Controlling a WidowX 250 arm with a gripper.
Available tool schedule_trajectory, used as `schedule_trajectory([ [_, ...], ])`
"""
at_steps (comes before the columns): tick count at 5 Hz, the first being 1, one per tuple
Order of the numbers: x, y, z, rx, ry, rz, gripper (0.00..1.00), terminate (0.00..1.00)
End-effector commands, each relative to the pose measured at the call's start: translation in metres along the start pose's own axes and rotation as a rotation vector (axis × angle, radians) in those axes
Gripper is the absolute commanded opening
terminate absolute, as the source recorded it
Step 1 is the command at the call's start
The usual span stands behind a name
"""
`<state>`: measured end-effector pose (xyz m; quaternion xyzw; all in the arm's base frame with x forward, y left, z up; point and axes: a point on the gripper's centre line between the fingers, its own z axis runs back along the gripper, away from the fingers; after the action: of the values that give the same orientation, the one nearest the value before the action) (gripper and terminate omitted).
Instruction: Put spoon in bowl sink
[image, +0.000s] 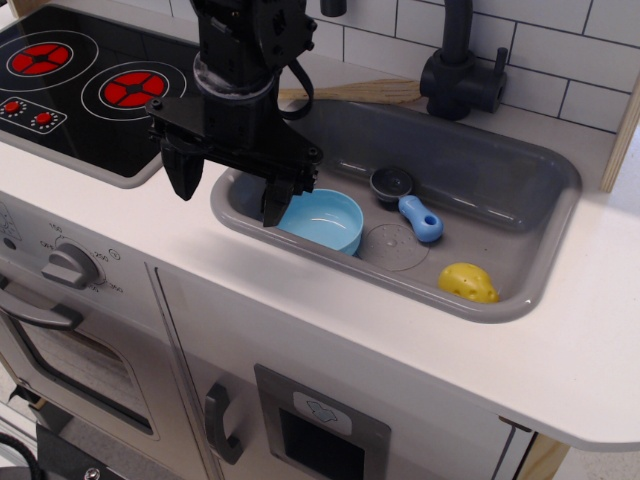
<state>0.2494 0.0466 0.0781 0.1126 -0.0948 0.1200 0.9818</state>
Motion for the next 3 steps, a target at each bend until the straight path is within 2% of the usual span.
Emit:
schedule_trajectory([
  [1, 0.0, 0.0, 0.0, 0.0, 0.0, 0.0, 1.0, 0.0],
  [2, 0.028, -0.028, -0.002, 0.023, 0.044, 0.121, 1.0, 0.0],
  [3, 0.06, -0.052, -0.004, 0.019, 0.052, 0.253, 1.0, 0.0],
])
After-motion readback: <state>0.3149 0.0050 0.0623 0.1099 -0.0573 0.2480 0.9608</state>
